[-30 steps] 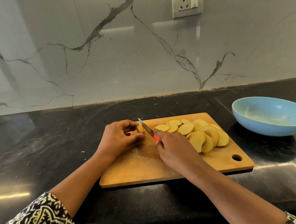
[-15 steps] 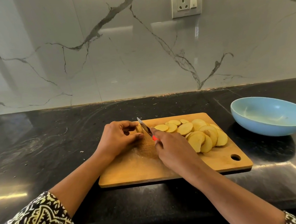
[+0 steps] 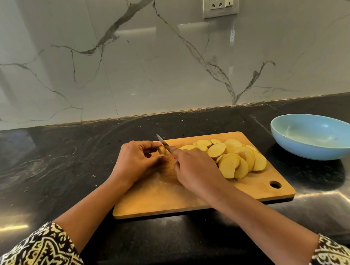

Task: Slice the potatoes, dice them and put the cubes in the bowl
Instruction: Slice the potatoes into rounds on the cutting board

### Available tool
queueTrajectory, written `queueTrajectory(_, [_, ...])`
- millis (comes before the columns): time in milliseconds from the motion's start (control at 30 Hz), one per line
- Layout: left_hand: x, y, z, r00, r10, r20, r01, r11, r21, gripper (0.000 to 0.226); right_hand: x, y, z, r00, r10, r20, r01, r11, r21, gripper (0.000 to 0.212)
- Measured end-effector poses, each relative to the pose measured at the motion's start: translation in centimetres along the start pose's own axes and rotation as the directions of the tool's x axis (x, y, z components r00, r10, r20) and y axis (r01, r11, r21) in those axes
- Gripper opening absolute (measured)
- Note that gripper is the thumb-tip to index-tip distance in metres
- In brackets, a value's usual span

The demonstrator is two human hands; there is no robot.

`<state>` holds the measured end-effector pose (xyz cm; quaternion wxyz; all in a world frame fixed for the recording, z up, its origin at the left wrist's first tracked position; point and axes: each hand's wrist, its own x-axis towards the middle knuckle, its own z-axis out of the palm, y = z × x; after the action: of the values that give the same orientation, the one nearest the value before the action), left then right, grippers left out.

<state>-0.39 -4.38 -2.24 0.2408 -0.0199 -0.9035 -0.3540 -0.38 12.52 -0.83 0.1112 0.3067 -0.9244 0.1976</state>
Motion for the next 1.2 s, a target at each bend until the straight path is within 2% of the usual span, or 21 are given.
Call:
queueTrajectory(100, [0.1, -0.1, 0.1, 1.000, 0.026, 0.004, -0.026, 1.000, 0.013, 0.040, 0.5, -0.1, -0.2, 0.998, -0.016, 0.057, 0.019, 0.999, -0.049, 0.045])
queueTrajectory(267, [0.2, -0.4, 0.0, 0.999, -0.022, 0.025, 0.022, 1.000, -0.009, 0.050, -0.4, -0.3, -0.4, 0.981, 0.011, 0.192, 0.011, 0.994, -0.109, 0.045])
queueTrajectory(367, [0.1, -0.3, -0.2, 0.999, -0.047, 0.023, 0.047, 0.999, -0.021, 0.050, 0.0, -0.9, -0.2, 0.986, 0.019, 0.168, 0.010, 0.986, -0.168, 0.041])
queueTrajectory(467, [0.1, -0.3, -0.4, 0.995, -0.093, 0.025, 0.094, 0.994, -0.061, 0.049, -0.8, -1.3, 0.0, 0.983, 0.058, 0.173, -0.022, 0.979, -0.205, 0.048])
queueTrajectory(567, [0.0, -0.3, -0.6, 0.991, -0.125, 0.043, 0.129, 0.986, -0.110, 0.049, -2.0, -0.9, 0.3, 0.996, 0.052, 0.070, -0.037, 0.981, -0.193, 0.049])
queueTrajectory(700, [-0.1, -0.2, -0.7, 0.990, -0.125, 0.064, 0.132, 0.984, -0.119, 0.047, -1.7, 0.0, 0.2, 0.988, 0.152, 0.038, -0.142, 0.971, -0.191, 0.046])
queueTrajectory(833, [0.0, -0.3, -0.7, 0.989, -0.125, 0.077, 0.134, 0.983, -0.122, 0.049, -1.8, 1.0, -0.8, 0.978, 0.207, -0.038, -0.210, 0.971, -0.112, 0.045])
queueTrajectory(1033, [0.2, -0.4, -0.6, 0.989, -0.122, 0.086, 0.129, 0.989, -0.076, 0.052, -1.9, 0.1, -0.7, 0.991, 0.112, -0.079, -0.107, 0.992, 0.064, 0.049])
queueTrajectory(1200, [0.3, -0.5, -0.4, 0.989, -0.128, 0.078, 0.133, 0.989, -0.064, 0.051, -2.0, -0.2, -0.8, 0.994, 0.074, -0.079, -0.065, 0.992, 0.107, 0.048])
